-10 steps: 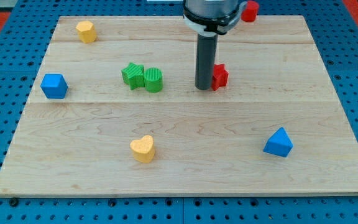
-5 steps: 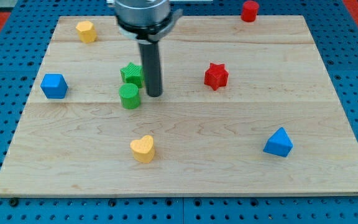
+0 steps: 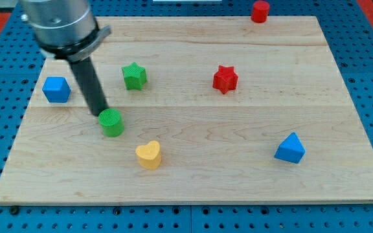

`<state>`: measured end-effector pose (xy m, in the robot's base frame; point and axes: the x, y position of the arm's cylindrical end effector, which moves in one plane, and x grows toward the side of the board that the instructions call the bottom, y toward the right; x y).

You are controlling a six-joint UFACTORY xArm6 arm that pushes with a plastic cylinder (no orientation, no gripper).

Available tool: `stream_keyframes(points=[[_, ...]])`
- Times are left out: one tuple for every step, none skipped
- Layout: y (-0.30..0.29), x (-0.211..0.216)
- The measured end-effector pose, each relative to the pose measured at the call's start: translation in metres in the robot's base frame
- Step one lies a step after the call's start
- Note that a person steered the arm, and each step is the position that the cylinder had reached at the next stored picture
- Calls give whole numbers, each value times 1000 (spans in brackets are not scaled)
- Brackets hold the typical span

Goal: Slide green circle towards bottom left

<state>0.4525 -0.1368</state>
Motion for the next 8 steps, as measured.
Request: stream_keyframes(points=[[42,6],[29,25],[-13,47],[-37,71],[-8,77],[-12,93],[-37,96],[-37,97]])
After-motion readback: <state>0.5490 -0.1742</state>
